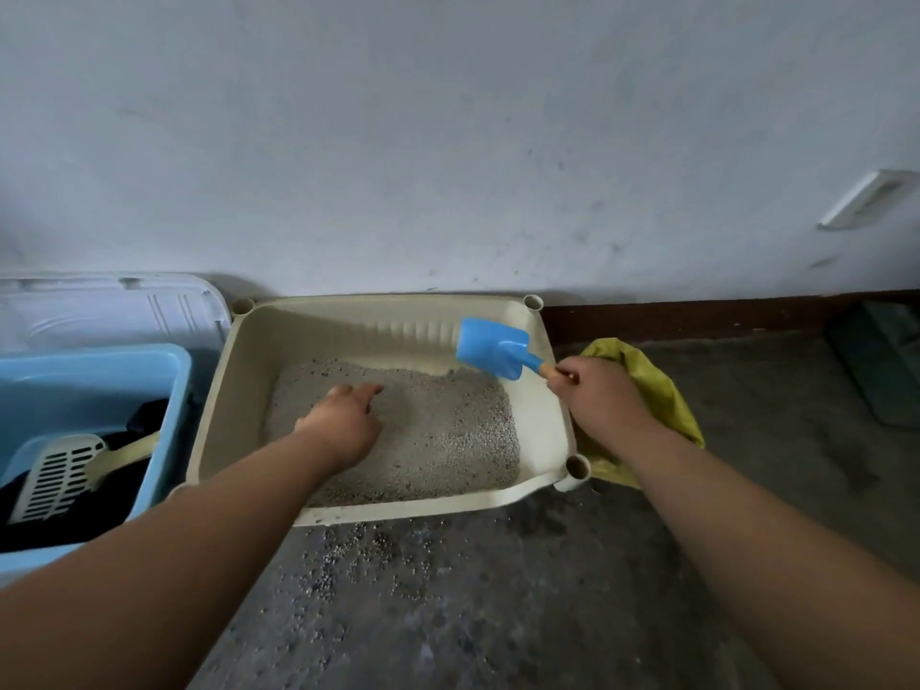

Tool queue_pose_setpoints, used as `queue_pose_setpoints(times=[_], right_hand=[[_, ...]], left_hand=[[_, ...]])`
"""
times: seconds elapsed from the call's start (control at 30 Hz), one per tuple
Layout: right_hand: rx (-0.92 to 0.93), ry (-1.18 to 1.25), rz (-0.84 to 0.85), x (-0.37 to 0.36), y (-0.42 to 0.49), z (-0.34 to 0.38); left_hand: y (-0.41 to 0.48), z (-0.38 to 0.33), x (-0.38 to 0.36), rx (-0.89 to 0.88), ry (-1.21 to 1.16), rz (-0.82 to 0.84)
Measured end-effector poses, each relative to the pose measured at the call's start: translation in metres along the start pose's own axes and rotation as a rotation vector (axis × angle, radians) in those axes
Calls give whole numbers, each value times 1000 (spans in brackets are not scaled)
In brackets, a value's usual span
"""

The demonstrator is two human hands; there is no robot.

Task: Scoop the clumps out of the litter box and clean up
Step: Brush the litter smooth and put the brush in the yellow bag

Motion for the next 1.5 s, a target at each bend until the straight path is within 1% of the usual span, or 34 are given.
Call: queue_pose_setpoints(times=[0.03, 0.07, 0.17, 0.27, 0.37, 0.47, 0.53, 0.63, 0.7, 0.83, 0.93, 1.0, 1.1, 1.13, 1.23, 1.27, 1.33, 1.4, 1.5], right_hand=[[-26, 80, -24, 9, -5, -10], [-35, 105, -47, 21, -11, -20], [-82, 127, -131, 45, -33, -58], [-124, 106, -276, 61, -56, -102], [-121, 68, -315, 70, -79, -133], [-137, -99, -265, 73, -95, -160], [-121, -213, -154, 63, -94, -164], [-135, -376, 24, 39, -74, -160], [-172, -386, 54, 27, -58, -153], [-251, -361, 84, 10, -32, -150], [-345, -244, 157, -10, -24, -163], [-372, -190, 224, -27, -22, -169], [-462, -12, 262, -50, -23, -179], [-530, 88, 264, -57, -26, -184], [-824, 580, 218, -72, -40, -193], [-891, 688, 220, -73, -44, -194], [-912, 768, 243, -71, -48, -198], [-876, 821, 231, -66, -52, -202], [-829, 836, 218, -58, -62, -207]], left_hand=[[0, -10, -3, -13, 1, 6], [-1, -22, -6, -34, 3, 17], [-4, -60, -18, -98, -7, 54], [-10, -109, -32, -174, -22, 74], [-18, -149, -43, -238, -59, 67], [-25, -180, -54, -270, -42, 42], [-30, -194, -57, -280, -13, 9], [-36, -212, -65, -349, 69, -21], [-38, -222, -75, -376, 133, 6], [-35, -228, -88, -356, 287, 46], [-30, -227, -92, -348, 340, 56], [-29, -225, -93, -358, 351, 54], [-27, -222, -95, -344, 319, 52], [-26, -221, -96, -337, 309, 51], [-23, -220, -98, -333, 282, 44], [-23, -221, -98, -336, 275, 41], [-24, -222, -98, -339, 274, 42], [-23, -224, -97, -339, 298, 32], [-22, -229, -96, -330, 363, 29]])
Point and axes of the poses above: each hand's wrist, its own y-axis towards the middle knuckle, its own x-axis out of the back of the hand, z = x × y, the point moved 7 cm from there along y, towards the middle knuckle, and after that the axes turned 10 degrees about x, right-handed, at the moved point
